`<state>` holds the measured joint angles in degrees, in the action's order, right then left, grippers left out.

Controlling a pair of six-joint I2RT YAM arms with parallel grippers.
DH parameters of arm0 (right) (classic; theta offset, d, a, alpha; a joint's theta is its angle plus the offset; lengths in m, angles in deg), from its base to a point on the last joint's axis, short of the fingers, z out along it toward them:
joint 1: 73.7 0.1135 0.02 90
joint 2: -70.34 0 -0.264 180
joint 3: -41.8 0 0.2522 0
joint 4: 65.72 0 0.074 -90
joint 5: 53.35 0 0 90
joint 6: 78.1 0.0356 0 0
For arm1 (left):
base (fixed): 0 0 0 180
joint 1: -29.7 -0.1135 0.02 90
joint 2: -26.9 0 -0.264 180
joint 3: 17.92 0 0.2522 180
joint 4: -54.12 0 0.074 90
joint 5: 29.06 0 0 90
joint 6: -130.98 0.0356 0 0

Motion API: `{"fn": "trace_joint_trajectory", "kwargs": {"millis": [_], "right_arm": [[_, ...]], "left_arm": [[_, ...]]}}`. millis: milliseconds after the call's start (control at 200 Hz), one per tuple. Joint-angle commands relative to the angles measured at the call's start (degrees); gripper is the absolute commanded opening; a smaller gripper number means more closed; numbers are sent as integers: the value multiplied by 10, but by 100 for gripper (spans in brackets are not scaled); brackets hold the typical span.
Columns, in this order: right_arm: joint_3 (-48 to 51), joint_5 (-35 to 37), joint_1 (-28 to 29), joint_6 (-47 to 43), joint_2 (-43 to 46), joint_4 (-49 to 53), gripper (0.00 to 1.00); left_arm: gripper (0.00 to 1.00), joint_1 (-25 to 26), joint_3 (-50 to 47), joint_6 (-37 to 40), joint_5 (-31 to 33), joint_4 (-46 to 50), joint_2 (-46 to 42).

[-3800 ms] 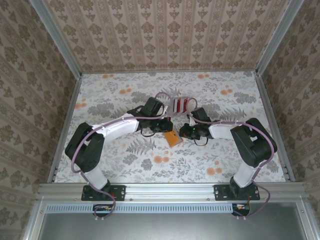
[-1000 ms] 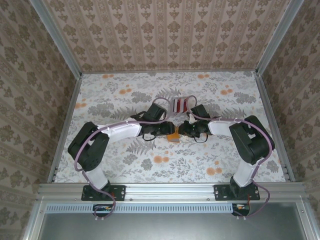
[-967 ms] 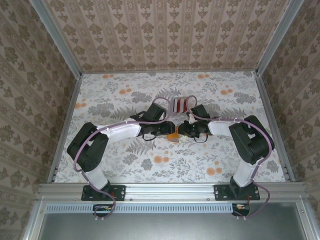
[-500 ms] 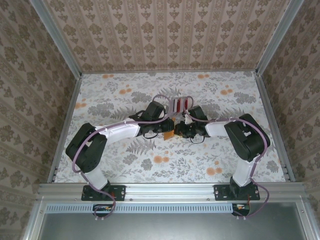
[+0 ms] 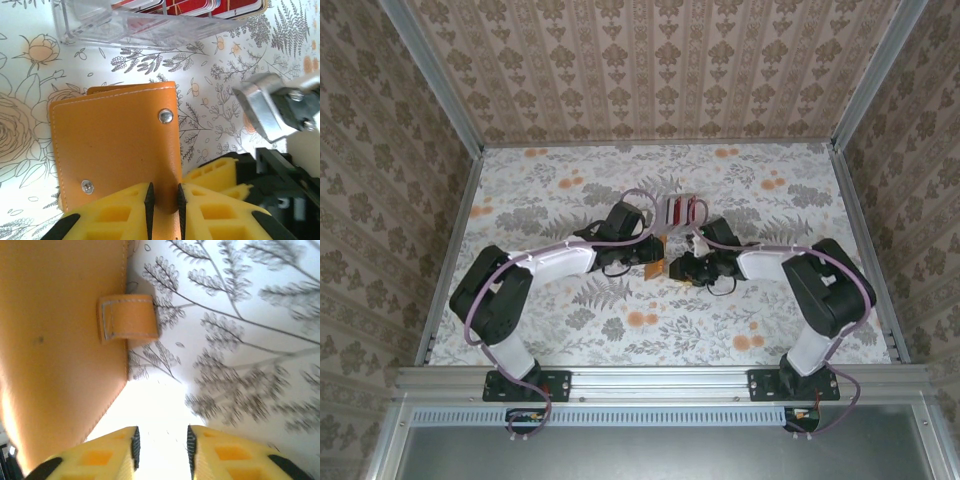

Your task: Put the credit cards into the card holder

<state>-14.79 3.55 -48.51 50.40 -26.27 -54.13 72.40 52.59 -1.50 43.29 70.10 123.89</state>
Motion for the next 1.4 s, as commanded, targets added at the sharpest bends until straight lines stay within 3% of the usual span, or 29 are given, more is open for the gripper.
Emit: {"fn": "trace_joint_trajectory", "kwargs": {"millis": [0,280,515,765,850,950,1075,1395], "right_arm": [[11,-15,-13,-7,21,12,36],[70,-45,-31,70,15,-142,46],[97,-63,-31,117,-19,-257,47],[109,-20,-58,71,81,-144,42],[99,61,-61,35,141,-40,38],[82,120,-61,6,184,10,38],[26,143,-62,-35,128,41,36],[-50,137,-69,-53,-30,-18,31]], "left_arm": [[23,8,-2,-17,-25,-31,25],[25,26,18,-29,-39,-45,50],[28,18,12,-32,-42,-45,34],[35,-7,16,2,-24,30,-24],[37,-11,8,10,-15,50,-42],[37,-7,-12,7,-15,57,-58],[37,11,-34,-4,-15,57,-69],[35,101,-47,-60,-13,23,-43]]}}
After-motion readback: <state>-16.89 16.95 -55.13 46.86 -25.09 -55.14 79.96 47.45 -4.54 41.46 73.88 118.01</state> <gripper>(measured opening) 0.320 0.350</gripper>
